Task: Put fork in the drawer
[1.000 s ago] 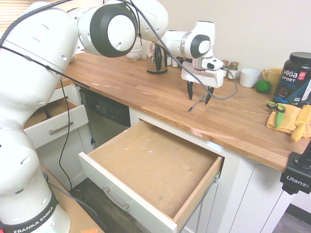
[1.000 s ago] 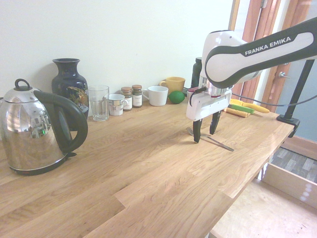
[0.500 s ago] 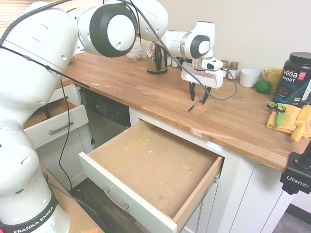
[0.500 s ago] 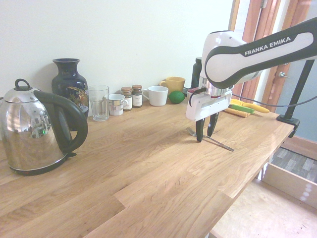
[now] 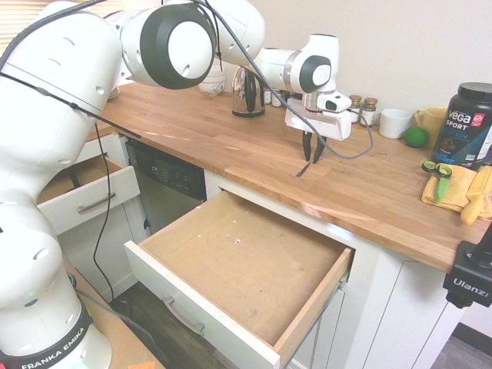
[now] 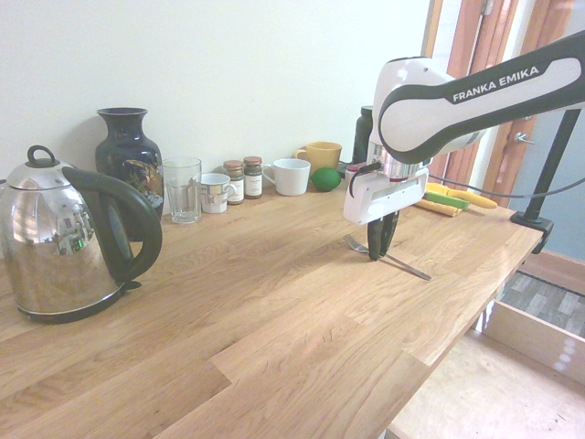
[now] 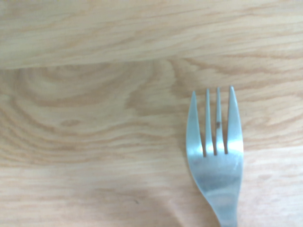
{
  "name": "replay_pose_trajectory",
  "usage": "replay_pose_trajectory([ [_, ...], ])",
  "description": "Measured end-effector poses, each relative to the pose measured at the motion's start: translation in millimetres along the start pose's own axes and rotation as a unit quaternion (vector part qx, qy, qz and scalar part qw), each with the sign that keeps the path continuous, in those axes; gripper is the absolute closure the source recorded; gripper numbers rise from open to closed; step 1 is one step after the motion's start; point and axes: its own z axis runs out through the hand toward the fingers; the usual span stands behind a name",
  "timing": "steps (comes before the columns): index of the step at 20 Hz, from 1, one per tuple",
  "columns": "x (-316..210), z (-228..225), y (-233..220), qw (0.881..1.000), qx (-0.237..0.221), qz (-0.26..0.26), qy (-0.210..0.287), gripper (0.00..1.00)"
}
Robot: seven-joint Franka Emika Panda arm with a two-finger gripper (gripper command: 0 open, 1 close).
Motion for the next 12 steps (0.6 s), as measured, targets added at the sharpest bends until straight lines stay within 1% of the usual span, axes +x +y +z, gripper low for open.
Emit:
replay_pose_trajectory([
  [12,0.8,-1.9,8.3,1.0,0.0,0.007,0.001,1.0],
])
